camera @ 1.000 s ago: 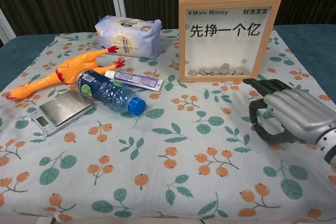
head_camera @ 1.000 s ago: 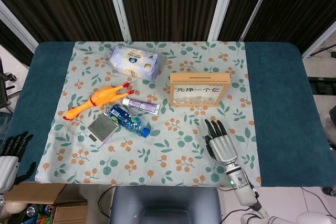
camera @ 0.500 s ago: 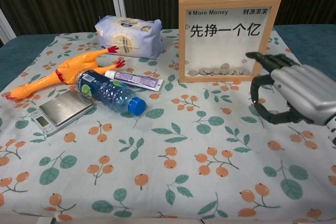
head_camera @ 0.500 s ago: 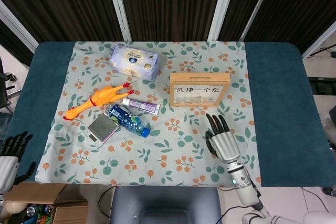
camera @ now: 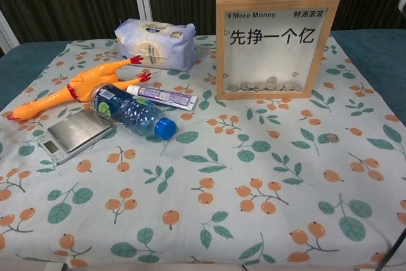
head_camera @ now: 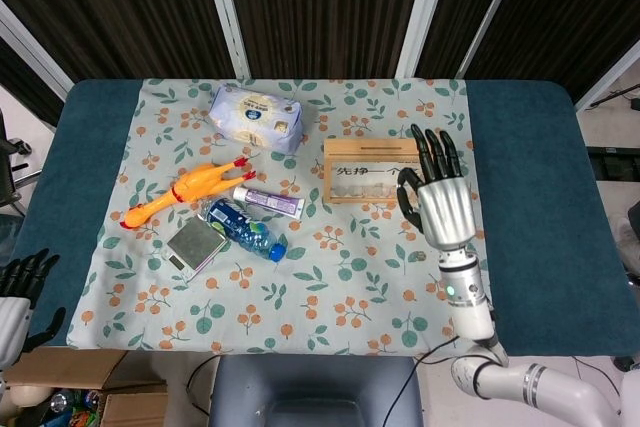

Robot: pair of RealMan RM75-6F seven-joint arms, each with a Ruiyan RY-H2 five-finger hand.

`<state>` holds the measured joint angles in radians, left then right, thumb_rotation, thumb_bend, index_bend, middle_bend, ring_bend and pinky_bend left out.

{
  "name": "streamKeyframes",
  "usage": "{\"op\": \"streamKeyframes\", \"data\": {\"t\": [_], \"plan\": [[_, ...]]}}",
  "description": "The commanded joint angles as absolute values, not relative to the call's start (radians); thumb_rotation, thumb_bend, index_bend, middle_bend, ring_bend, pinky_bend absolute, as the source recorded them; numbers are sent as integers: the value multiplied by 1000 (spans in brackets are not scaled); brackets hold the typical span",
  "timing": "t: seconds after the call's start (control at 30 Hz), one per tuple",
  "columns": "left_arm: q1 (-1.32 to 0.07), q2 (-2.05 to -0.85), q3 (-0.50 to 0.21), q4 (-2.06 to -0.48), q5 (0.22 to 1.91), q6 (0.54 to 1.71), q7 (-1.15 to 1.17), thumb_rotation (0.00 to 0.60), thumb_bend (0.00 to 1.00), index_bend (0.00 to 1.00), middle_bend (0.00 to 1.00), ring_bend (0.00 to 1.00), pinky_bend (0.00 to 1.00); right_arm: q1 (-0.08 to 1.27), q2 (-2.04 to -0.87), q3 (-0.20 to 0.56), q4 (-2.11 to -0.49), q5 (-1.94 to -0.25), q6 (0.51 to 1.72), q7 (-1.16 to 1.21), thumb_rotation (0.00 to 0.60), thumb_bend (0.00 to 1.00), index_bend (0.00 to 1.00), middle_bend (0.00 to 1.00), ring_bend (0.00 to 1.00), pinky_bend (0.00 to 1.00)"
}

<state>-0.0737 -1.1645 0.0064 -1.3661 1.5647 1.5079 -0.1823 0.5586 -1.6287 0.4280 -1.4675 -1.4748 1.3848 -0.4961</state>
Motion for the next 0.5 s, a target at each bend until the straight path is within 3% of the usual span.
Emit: {"op": "streamKeyframes", "data": {"t": [0.03,0.23,0.5], "plan": [[-75,-1163,8,-1366,1568,1506,-184,600,411,0,0,0,0,642,-1625,507,-1436,-1366,1303,-544,600,616,718,89,0,0],[-80,-1161,10,-1364,1570,1497,-192,600,413,0,0,0,0,721,-1636,543,-1355,-1268,1236,-601,600,617,729,97,0,0],[-86,-1155,9,-1371,1566,1484,-199,600,413,0,0,0,0,778,-1647,528,-1285,-1177,1187,-641,600,618,726,97,0,0]]}}
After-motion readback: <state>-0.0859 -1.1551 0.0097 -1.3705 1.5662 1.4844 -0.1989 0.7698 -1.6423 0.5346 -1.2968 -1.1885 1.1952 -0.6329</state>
